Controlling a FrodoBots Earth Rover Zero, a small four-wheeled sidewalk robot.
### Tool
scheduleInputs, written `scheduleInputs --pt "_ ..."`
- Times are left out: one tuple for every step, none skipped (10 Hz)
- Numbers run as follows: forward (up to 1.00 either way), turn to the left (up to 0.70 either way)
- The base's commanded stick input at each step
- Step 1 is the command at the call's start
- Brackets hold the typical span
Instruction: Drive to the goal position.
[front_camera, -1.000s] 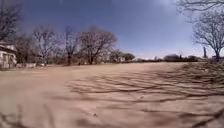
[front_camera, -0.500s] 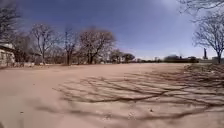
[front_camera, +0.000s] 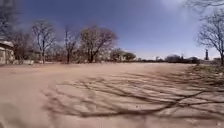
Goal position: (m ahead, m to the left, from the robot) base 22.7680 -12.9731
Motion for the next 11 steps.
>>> scheduleInputs --pt "1.00 0.00" --pt "1.00 0.00" --pt "1.00 0.00" --pt "1.00 0.00" --pt "1.00 0.00" --pt "1.00 0.00" --pt "1.00 -0.21" --pt "1.00 -0.27" --pt "1.00 -0.27" --pt "1.00 -0.27" --pt "1.00 -0.27"
